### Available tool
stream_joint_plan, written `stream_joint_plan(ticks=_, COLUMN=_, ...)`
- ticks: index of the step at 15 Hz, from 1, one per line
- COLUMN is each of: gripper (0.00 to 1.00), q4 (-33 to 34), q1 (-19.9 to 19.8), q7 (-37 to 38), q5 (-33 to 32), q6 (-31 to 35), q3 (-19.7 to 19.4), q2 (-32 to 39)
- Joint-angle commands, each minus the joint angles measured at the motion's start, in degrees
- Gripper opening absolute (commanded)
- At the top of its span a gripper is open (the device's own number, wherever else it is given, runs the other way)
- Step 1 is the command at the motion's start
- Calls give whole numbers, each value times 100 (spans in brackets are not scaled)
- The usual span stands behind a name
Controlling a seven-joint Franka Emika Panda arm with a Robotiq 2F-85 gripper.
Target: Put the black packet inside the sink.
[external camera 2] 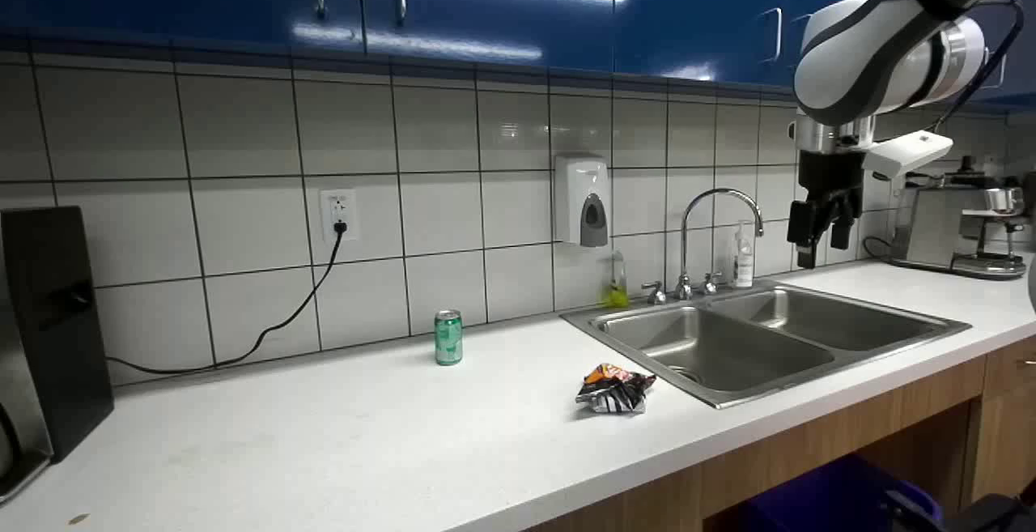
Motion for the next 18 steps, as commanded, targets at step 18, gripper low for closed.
stream_joint_plan(ticks=18, gripper=100, q4=-83, q1=701, q7=1877, q5=419, q6=812, q3=1391, q2=1366)
